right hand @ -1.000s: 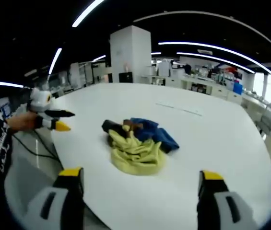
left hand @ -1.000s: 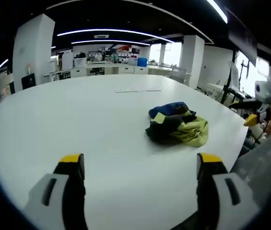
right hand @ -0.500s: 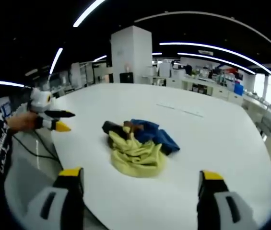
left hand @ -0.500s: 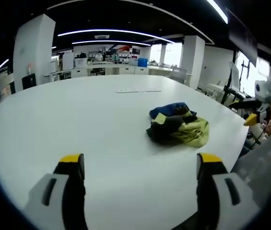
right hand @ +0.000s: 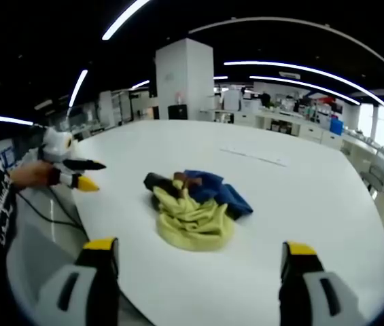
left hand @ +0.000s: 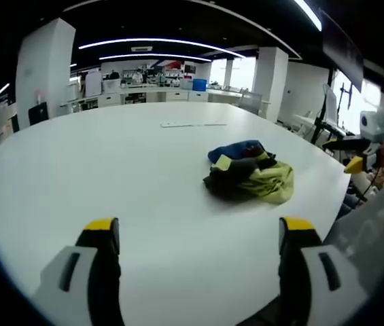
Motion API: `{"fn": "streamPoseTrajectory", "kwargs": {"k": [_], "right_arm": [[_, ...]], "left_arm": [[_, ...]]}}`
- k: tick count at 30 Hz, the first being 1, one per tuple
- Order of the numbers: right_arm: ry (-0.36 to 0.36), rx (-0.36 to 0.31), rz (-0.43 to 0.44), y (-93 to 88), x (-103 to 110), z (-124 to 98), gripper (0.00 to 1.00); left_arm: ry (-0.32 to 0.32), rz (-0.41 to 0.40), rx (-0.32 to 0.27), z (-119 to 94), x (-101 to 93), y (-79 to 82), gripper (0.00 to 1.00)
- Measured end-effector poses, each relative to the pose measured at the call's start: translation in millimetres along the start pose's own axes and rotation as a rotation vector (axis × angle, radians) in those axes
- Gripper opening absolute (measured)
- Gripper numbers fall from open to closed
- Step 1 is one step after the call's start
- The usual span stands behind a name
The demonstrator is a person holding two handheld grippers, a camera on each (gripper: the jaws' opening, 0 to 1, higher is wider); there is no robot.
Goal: Fold the garment on the visible template until the final outline fits inside the template.
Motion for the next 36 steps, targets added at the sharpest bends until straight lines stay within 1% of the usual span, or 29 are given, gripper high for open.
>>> {"fn": "streamPoseTrajectory", "kwargs": {"k": [3,6,8,11,13,16,17,18,20,22,23,25,26,28,29,32,36], "right_arm": [[0.0,-0.002,0.004,-1.7,-1.1,-2.1,1.0],[-0.008,-0.009,0.005,-2.7,-1.2,-3.7,1.0],[-0.025,-0.031,0.008,-1.7,-1.3,-5.8,1.0],[-0.021,-0.053,0.02,1.3,-2.6,-8.6,1.0],[-0.016,-0.054,0.016,3.3,-2.1,-10.1,1.0],[-0.007,-0.058,0.014,4.6,-8.4,-11.1,0.99],[-0.004,-0.059,0.016,5.6,-9.9,-11.6,0.97],[0.0,-0.066,0.018,7.7,-11.7,-12.0,0.96],[0.008,-0.077,0.016,10.7,-14.5,-11.6,0.95],[0.017,-0.09,-0.002,14.7,-18.9,-9.8,0.91],[0.019,-0.09,-0.011,16.3,-20.9,-8.9,0.87],[0.03,-0.101,-0.035,22.2,-22.6,-6.9,0.82],[0.035,-0.111,-0.043,25.1,-26.6,-4.0,0.79],[0.041,-0.127,-0.054,30.1,-29.3,0.0,0.74],[0.043,-0.133,-0.058,32.3,-30.3,1.6,0.7],[0.057,-0.15,-0.084,40.5,-34.4,7.7,0.63],[0.075,-0.141,-0.134,49.4,-35.2,17.1,0.57]], "left_arm": [[0.006,0.026,0.013,1.0,-1.0,-0.1,0.95],[0.01,0.037,0.015,0.3,-0.6,-0.1,0.95],[0.008,0.044,0.01,0.5,-0.2,-0.1,0.95],[0.0,0.052,0.008,1.0,-2.6,0.1,0.94],[-0.002,0.06,0.001,1.7,-4.2,1.2,0.94],[-0.013,0.063,-0.008,1.0,-6.9,2.3,0.92],[-0.032,0.048,-0.03,-0.5,-8.6,3.8,0.91],[-0.033,0.055,-0.038,-1.6,-9.3,3.9,0.91],[-0.034,0.064,-0.032,-3.4,-9.9,4.1,0.89],[-0.036,0.061,-0.041,-5.6,-10.7,8.0,0.86],[-0.043,0.048,-0.047,-6.0,-11.3,10.5,0.85],[-0.05,0.02,-0.062,-5.1,-10.3,16.3,0.82],[-0.057,0.014,-0.077,-3.9,-9.1,20.2,0.8],[-0.06,0.009,-0.088,-1.9,-9.6,27.2,0.74],[-0.059,0.01,-0.089,-0.1,-8.8,29.4,0.72],[-0.071,0.028,-0.084,6.8,-8.1,36.7,0.7],[-0.106,0.039,-0.088,14.3,-8.1,44.9,0.62]]}}
Point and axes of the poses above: the point that each gripper's makers call its tool centre point, and the gripper's own axes: z roughly forward along the fingers, x roughly to its left, y roughly out of its top, the point moved 9 cm from there along -z, roughly backward along the fingers, and after that the axes turned 13 degrees about x, right-handed, at the moved point
